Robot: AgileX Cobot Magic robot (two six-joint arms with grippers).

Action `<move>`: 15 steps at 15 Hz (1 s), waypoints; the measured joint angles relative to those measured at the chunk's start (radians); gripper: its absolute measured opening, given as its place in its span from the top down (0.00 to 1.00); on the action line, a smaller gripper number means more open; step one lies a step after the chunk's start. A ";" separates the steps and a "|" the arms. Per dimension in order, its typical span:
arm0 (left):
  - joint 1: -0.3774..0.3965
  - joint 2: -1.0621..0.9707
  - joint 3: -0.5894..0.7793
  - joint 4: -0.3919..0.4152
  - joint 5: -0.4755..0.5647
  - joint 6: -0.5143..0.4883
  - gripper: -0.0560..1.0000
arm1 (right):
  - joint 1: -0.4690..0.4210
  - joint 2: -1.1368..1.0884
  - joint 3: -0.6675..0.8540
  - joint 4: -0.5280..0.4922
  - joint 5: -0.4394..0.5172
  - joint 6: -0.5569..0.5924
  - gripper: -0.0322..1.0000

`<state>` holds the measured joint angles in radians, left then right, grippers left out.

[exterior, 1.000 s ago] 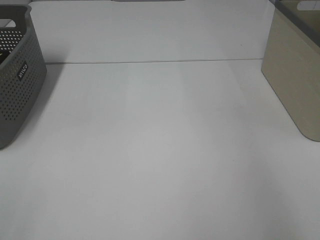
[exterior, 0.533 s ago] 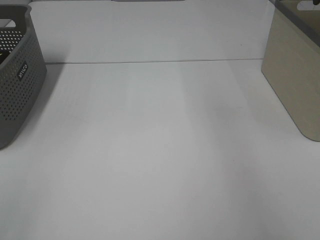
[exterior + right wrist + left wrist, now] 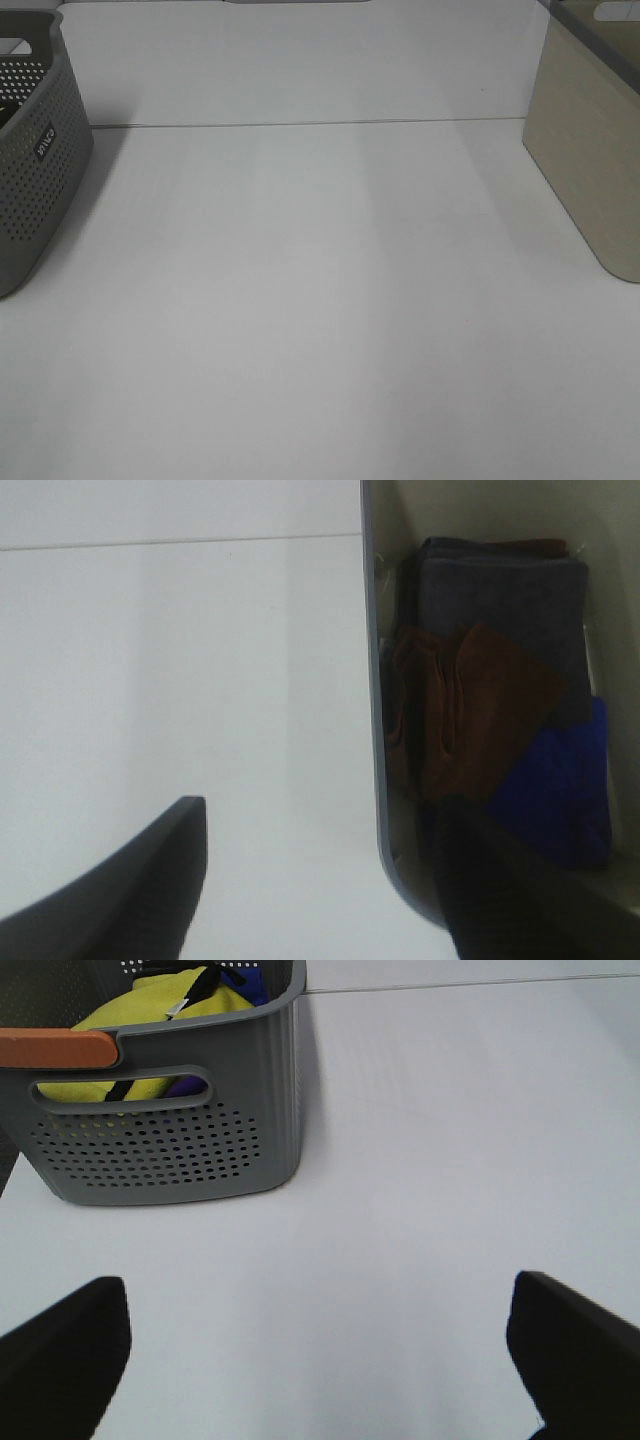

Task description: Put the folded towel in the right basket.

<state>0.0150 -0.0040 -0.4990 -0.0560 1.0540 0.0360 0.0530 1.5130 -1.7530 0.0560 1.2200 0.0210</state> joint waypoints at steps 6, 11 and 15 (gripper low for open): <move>0.000 0.000 0.000 0.000 0.000 0.000 0.03 | 0.000 -0.424 0.570 -0.002 -0.001 0.028 0.37; 0.000 0.000 0.000 0.000 0.000 0.000 0.03 | 0.000 -0.896 1.007 -0.005 0.001 0.042 0.37; 0.000 0.000 0.000 0.000 0.000 0.000 0.03 | 0.000 -1.207 1.160 -0.008 -0.001 0.024 0.37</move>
<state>0.0150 -0.0040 -0.4990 -0.0560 1.0540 0.0360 0.0530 0.3060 -0.5930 0.0480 1.2190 0.0450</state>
